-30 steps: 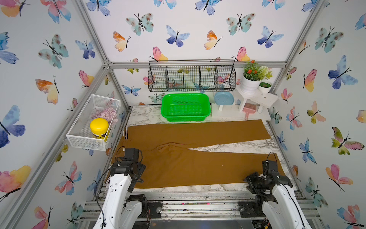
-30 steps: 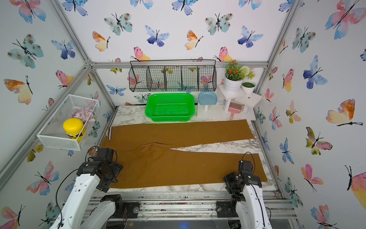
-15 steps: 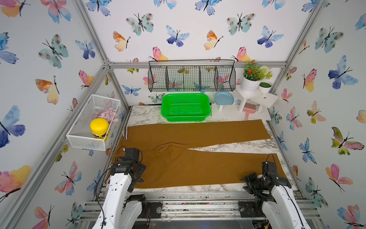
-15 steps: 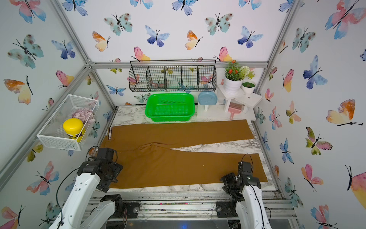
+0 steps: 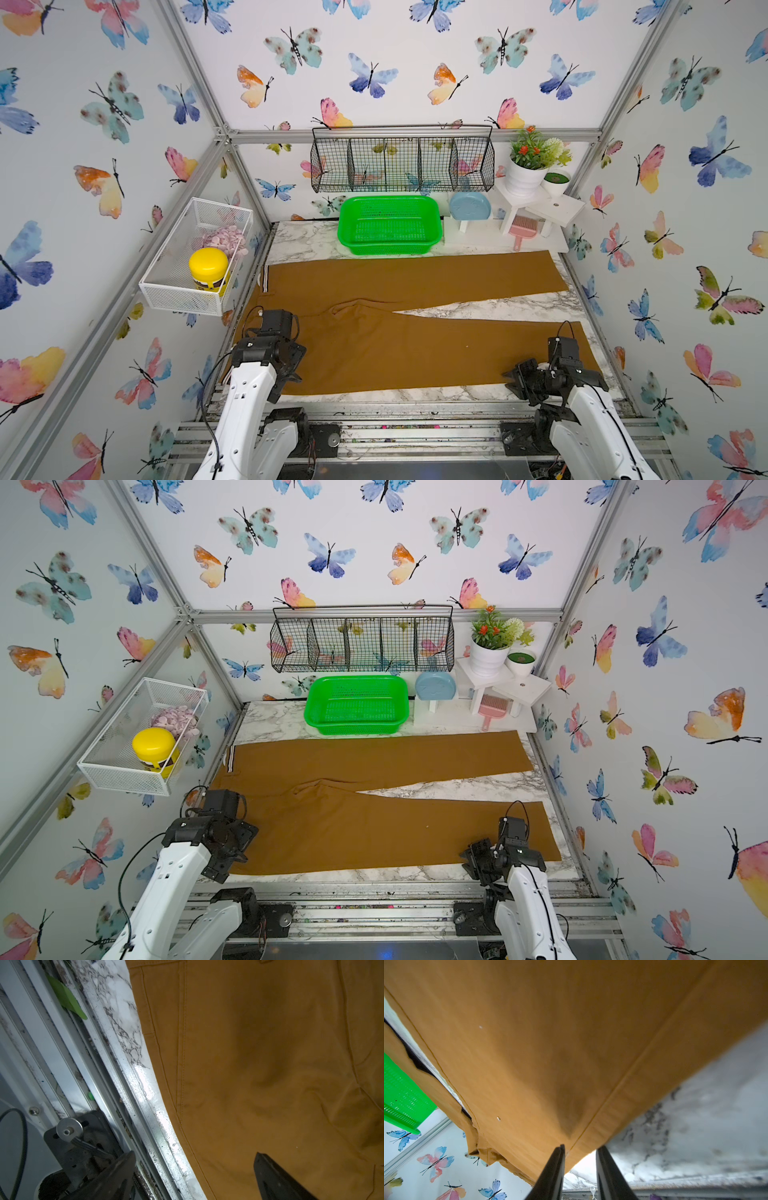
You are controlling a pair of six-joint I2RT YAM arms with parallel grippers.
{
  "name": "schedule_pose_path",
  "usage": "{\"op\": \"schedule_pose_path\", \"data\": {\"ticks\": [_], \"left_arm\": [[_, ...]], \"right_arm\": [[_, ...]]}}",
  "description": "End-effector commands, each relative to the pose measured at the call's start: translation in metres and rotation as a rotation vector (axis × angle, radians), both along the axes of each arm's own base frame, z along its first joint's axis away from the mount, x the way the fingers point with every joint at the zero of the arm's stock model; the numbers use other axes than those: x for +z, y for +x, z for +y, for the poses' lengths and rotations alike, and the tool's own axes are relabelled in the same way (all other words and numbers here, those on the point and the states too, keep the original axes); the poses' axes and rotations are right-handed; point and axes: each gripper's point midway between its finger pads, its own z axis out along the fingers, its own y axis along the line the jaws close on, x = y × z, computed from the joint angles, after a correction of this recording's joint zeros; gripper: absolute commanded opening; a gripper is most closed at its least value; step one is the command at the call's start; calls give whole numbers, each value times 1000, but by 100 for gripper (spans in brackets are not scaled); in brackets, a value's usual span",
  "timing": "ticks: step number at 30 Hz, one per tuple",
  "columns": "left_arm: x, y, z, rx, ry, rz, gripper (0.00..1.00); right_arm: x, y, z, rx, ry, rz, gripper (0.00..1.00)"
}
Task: Roll up the long pants
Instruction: Fold the long pant at the center of the board.
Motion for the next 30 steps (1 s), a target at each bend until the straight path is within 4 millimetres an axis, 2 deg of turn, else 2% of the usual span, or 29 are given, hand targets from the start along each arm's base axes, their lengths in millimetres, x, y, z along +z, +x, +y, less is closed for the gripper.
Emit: {"op": "schedule_pose_path", "data": {"ticks": [1,14,19,21,24,30], "left_arm": [[3,-3,2,0,14,15,95],[6,2,0,-7,2,5,95],[3,-5,0,3,5,22,95],[1,-8,0,10,2,29,94],[4,-18,6,34,36,71,94],[-1,-10,0,31,-1,82,94]], "right_arm": [[-29,-25,-15,-28,-98,120,29],[-30,-20,-16,-22,-102,131,17],[-29,-18,-16,-15,-101,122,5],[-28,-17,-16,-13,-102,114,3],[-22,-10,-18,-10,-111,91,3],[4,17,-29,-5,-174,0,3]]}}
